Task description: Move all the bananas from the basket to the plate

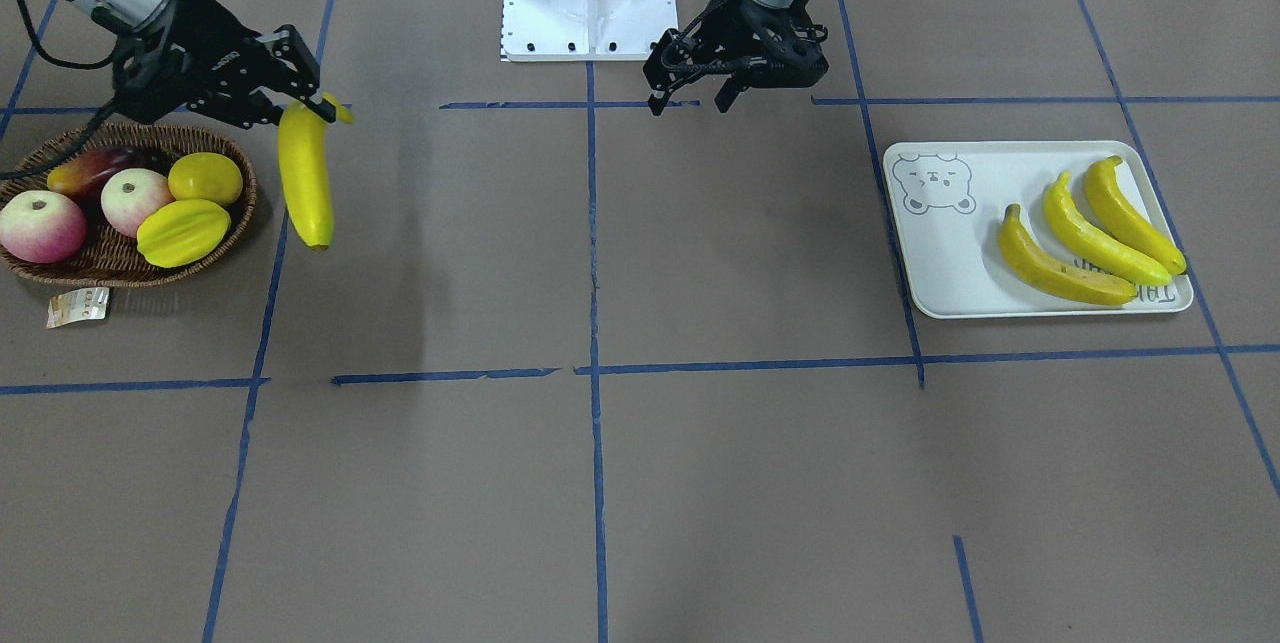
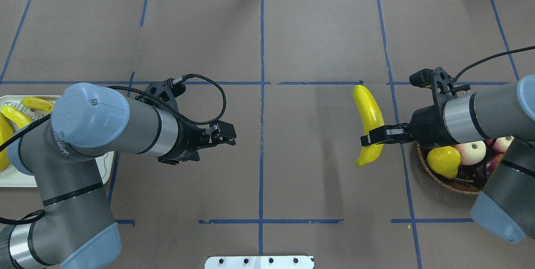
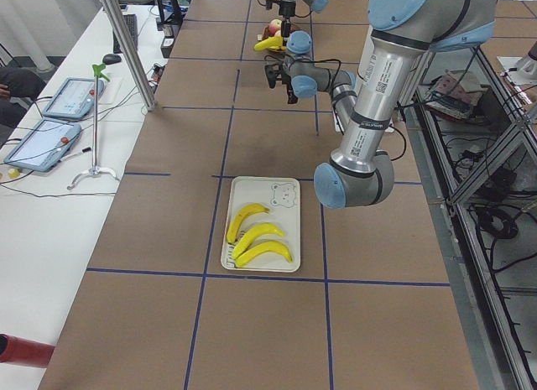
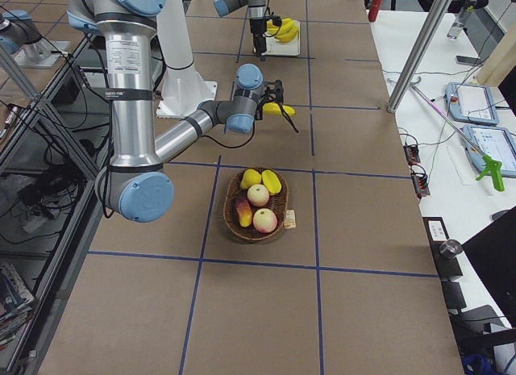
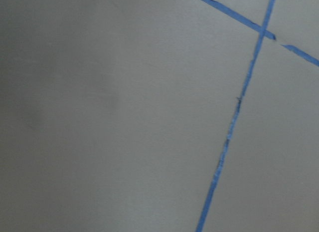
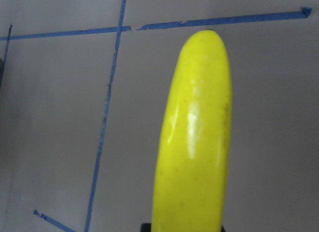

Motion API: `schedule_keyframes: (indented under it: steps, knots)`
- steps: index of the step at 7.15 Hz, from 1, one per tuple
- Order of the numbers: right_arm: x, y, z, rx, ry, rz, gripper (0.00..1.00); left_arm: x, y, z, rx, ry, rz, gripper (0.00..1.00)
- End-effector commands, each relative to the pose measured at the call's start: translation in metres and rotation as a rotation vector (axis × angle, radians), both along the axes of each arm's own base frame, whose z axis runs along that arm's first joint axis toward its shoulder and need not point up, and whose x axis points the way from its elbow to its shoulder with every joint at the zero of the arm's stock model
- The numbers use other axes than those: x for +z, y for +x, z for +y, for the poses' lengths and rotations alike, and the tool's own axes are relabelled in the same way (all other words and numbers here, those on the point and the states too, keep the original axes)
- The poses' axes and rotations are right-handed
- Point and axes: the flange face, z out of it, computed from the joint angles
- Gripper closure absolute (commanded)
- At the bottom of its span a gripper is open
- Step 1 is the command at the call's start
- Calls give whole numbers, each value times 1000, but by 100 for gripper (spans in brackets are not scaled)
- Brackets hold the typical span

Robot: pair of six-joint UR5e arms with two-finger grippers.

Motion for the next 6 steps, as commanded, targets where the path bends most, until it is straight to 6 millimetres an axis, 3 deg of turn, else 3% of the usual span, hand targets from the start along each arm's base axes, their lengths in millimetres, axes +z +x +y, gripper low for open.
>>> schedule_keyframes:
  steps: [1,5,6]
  knots:
    - [-21,-38,15,43,-38,-109,88,-23,-2,1,-5,51,107,0]
    - [-63,-109,58,89,-24,-252,88,-34,3,-6,-62,65,203,0]
    - [-75,-127,76,95,-23,-275,88,-41,18,-14,-73,59,197,0]
